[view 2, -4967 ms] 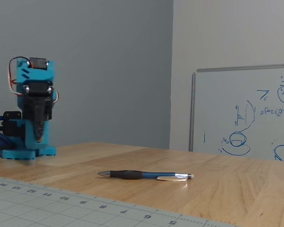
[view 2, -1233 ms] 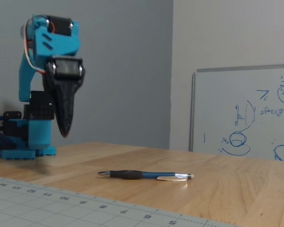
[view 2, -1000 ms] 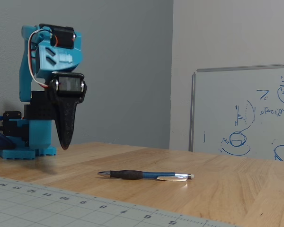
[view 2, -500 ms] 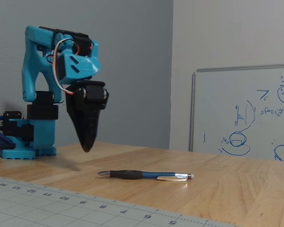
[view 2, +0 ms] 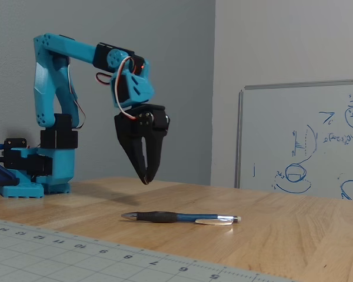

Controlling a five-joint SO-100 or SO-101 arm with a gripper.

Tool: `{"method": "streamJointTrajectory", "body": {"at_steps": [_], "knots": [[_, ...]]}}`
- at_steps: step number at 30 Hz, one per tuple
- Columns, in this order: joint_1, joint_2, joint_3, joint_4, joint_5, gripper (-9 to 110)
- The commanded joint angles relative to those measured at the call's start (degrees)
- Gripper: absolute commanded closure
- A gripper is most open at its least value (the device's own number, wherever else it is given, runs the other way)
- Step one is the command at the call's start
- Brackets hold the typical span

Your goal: Touch the pen.

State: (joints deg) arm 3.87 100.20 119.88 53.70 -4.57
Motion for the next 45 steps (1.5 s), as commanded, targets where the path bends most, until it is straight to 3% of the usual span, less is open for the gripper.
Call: {"method": "streamJointTrajectory", "body": {"at_steps": [1,19,45], "knots": [[-2.5,1.1,-0.9,-0.6,0.8,101],[4.3,4.5,-1.4,-0.7,-0.4,101],[12.2,-20.7,-31.9,-0.6,-0.4,101]]}}
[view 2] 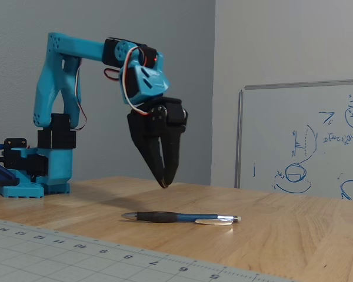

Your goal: Touch the pen.

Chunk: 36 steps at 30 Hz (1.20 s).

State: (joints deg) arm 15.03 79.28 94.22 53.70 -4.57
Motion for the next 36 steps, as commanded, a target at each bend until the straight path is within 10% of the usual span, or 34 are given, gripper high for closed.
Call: {"method": "streamJointTrajectory", "body": {"at_steps": [1,36], "knots": [[1.3,-0.4,-6.8,-0.6,-0.4,101],[3.2,-6.9,-8.0,-0.6,-0.3,101]]}}
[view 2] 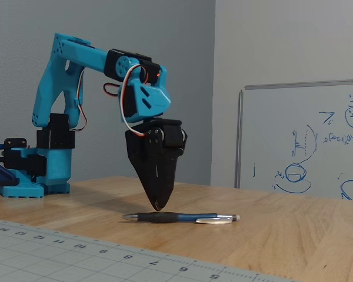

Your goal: Touch the pen.

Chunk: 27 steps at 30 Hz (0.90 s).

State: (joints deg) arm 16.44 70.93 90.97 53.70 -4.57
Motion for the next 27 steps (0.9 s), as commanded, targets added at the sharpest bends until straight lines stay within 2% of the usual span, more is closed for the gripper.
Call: {"method": "streamJointTrajectory", "body": {"at_steps": [1,27], "knots": [[2.0,1.4,-4.7,-0.6,-0.4,101],[2.9,1.4,-4.5,-0.7,-0.4,101]]}}
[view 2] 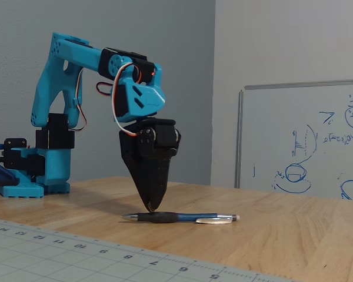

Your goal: Touch the pen.

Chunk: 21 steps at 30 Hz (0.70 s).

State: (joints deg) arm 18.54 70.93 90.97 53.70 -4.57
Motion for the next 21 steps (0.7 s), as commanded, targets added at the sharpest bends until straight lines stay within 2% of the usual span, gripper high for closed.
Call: {"method": "streamJointTrajectory", "body": {"at_steps": [1,21], "knots": [[0.8,1.4,-4.5,-0.7,-0.4,101],[0.8,1.3,-3.7,-0.6,0.4,101]]}}
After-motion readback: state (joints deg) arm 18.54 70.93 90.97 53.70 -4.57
